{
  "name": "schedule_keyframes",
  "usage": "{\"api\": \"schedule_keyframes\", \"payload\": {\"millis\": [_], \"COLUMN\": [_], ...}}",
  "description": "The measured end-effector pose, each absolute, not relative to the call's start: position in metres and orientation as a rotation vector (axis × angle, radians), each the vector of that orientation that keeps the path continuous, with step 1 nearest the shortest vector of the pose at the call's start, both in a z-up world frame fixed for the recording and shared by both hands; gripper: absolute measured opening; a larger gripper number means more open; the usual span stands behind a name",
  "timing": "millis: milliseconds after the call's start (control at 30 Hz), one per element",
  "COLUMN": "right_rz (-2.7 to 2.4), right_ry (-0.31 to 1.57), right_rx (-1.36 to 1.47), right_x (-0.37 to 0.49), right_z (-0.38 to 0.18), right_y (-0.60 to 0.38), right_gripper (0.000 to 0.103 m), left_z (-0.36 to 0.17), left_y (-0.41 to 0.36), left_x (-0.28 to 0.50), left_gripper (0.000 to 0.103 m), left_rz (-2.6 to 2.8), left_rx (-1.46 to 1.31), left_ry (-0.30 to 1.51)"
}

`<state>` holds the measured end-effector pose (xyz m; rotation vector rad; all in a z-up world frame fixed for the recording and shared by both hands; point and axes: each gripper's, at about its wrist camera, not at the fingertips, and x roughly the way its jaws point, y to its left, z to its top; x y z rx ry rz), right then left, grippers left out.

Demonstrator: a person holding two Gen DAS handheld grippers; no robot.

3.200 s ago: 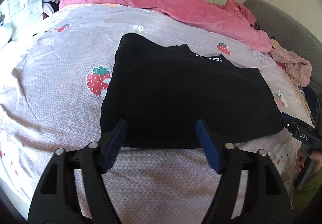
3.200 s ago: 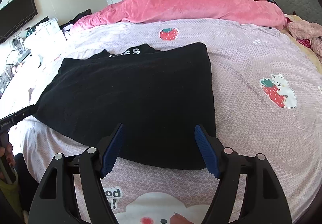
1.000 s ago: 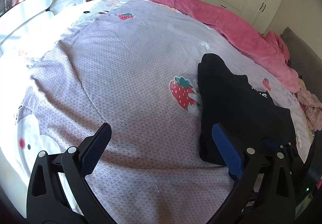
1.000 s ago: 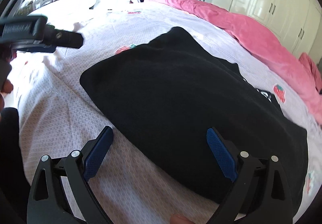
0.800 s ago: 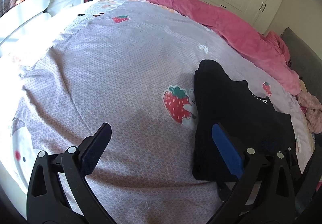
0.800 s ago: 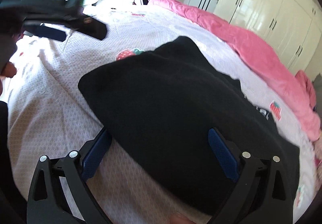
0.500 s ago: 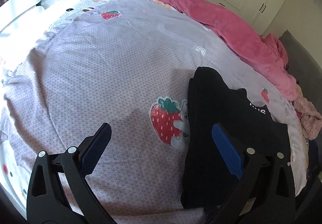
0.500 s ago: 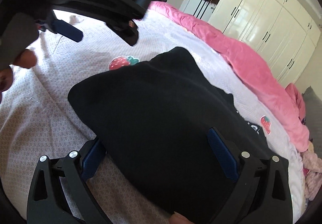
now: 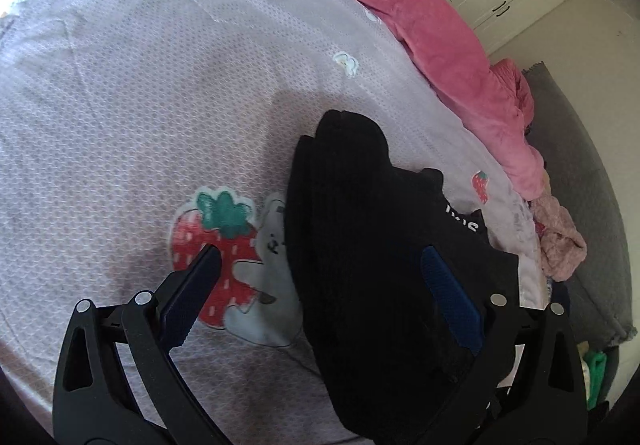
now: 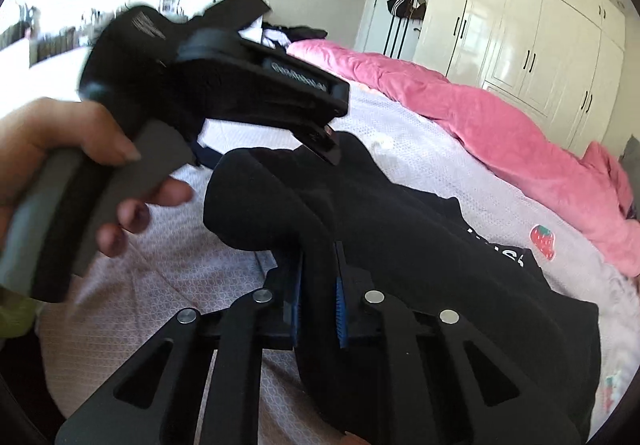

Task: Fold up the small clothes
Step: 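Close the right gripper, then the left gripper, on the black sweatshirt's side edge, then lift the held edge with both grippers and fold it over the sweatshirt, opening the left gripper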

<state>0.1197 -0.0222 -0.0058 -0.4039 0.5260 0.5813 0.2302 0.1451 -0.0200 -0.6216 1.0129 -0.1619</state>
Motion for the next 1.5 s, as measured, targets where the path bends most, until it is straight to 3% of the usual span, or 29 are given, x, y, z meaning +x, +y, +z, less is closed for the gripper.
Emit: {"api": "schedule_keyframes", "payload": {"millis": [233,300,333,367,433,533,867,1500], "right_rz": [0.6,0.593,0.588,0.584,0.574,0.552,0.501,0.372], "right_ry": [0.52,0.508,0.501,0.497,0.485,0.459,0.388,0.454], "right_rx": [-0.335,-0.333,-0.329,-0.318,-0.293,-0.242,-0.075,0.08], "right_x": [0.117,0.111,0.109,0.108,0.108,0.104,0.09,0.077], "right_z": [0.0,0.002,0.003,0.004,0.008,0.017,0.033,0.013], "right_y": [-0.038,-0.04,-0.043,-0.046,-0.055,-0.075,-0.159,-0.267], "right_gripper": [0.011,0.011,0.011,0.011,0.011,0.01,0.007,0.006], "left_z": [-0.028,-0.026,-0.023,-0.019,-0.006,0.014,0.066,0.052], "left_y": [0.125,0.114,0.109,0.104,0.092,0.074,-0.014,-0.158], "left_x": [0.238,0.238,0.237,0.236,0.233,0.228,0.222,0.223], "left_gripper": [0.093,0.081,0.058,0.049,0.047,0.034,0.034,0.034], "left_rz": [-0.229,-0.252,-0.266,-0.264,-0.256,-0.269,-0.344,-0.455], "left_rx": [-0.693,-0.706,-0.705,-0.689,-0.642,-0.596,-0.452,-0.278], "left_ry": [1.032,1.03,1.022,1.012,0.982,0.952,0.905,1.001]}}
